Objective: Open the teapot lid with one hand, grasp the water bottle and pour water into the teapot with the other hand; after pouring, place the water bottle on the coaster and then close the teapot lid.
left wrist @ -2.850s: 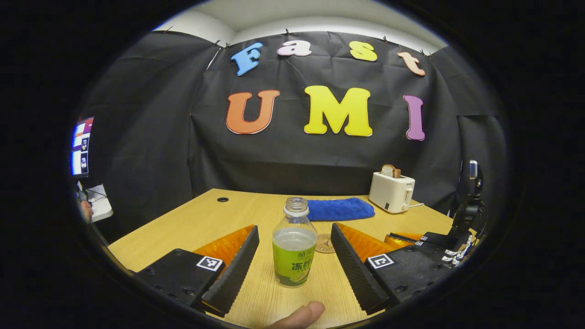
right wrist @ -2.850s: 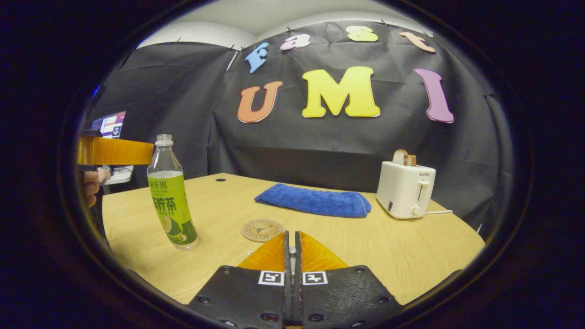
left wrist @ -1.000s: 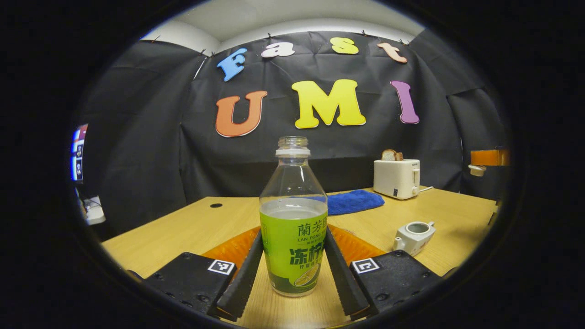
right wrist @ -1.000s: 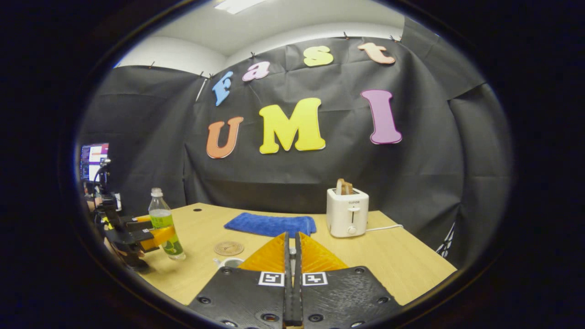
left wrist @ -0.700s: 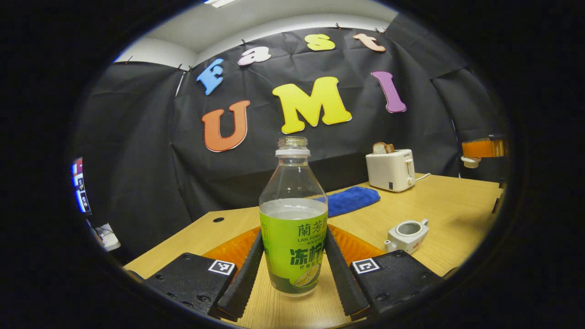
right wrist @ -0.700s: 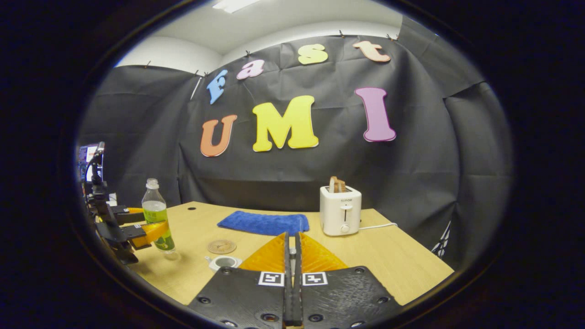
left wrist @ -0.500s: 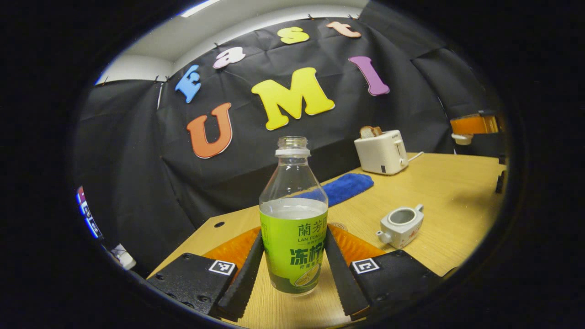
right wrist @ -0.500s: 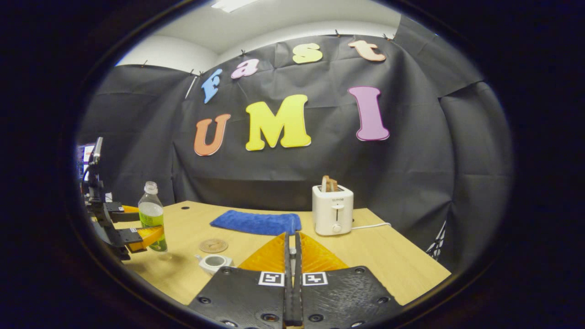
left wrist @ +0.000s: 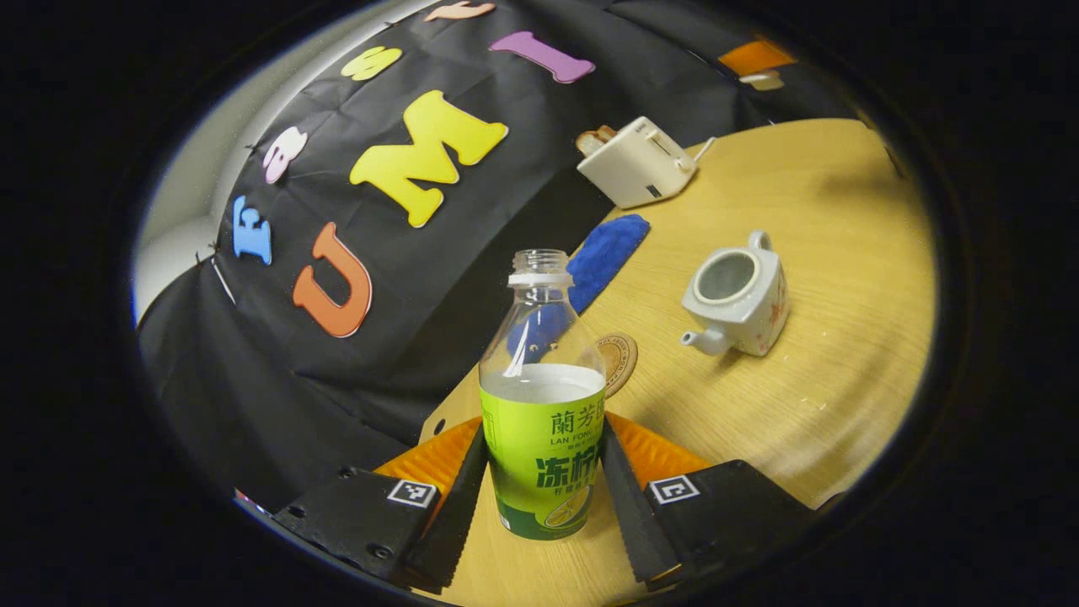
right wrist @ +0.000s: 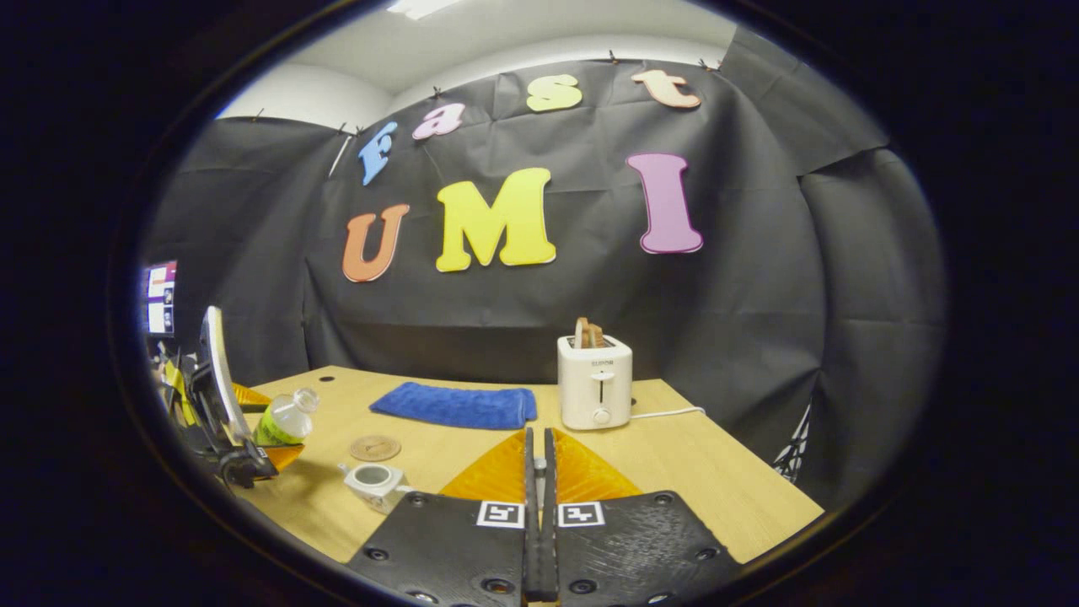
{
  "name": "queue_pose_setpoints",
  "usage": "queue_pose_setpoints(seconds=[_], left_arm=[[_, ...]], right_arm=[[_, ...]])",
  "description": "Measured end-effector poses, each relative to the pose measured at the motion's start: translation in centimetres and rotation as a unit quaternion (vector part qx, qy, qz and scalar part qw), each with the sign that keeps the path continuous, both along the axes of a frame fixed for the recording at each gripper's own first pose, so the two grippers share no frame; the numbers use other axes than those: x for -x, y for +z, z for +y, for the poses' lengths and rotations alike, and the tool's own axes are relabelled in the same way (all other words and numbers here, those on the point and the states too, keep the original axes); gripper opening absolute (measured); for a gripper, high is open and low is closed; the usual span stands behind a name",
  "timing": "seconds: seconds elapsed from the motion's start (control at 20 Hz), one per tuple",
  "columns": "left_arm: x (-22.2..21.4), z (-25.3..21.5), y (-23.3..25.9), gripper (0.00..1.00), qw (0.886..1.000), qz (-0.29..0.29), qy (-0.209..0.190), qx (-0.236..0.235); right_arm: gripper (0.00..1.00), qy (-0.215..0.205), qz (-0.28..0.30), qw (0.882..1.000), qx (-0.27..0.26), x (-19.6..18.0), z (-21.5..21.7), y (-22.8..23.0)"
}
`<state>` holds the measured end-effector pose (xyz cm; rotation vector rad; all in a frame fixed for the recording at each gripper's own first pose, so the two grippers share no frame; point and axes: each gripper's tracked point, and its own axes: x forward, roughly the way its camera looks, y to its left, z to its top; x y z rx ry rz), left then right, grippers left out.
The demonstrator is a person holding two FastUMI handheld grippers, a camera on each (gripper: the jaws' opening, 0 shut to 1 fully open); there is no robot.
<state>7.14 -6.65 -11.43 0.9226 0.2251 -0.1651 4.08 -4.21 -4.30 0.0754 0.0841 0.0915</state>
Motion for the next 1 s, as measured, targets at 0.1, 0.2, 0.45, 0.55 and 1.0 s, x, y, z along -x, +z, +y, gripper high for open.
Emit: queue_pose_setpoints(seconds=[0.1,0.2,0.45,0.55,1.0], left_arm=[[0.3,-0.5,0.2,0.76,0.998,-0.002,-0.012,-0.058],[0.3,-0.9,0.3,0.76,0.993,-0.002,-0.02,-0.113],[0.7,-2.0,0.8,0.76,0.97,0.004,-0.044,-0.239],[0.3,-2.2,0.9,0.76,0.96,0.005,-0.047,-0.276],[0.9,-3.5,2.2,0.76,0.916,-0.008,-0.06,-0.397]], right_arm=[[0.0,-0.002,0.004,1.0,0.005,-0.1,-0.1,-0.2],[0.0,-0.01,0.006,1.0,0.005,-0.3,-0.6,-0.3],[0.0,-0.012,0.006,1.0,0.001,-0.4,-0.9,-0.4],[0.0,-0.013,0.004,1.0,0.004,-0.3,-1.0,-0.3],[0.0,-0.023,-0.01,1.0,0.009,0.1,-2.3,0.7]])
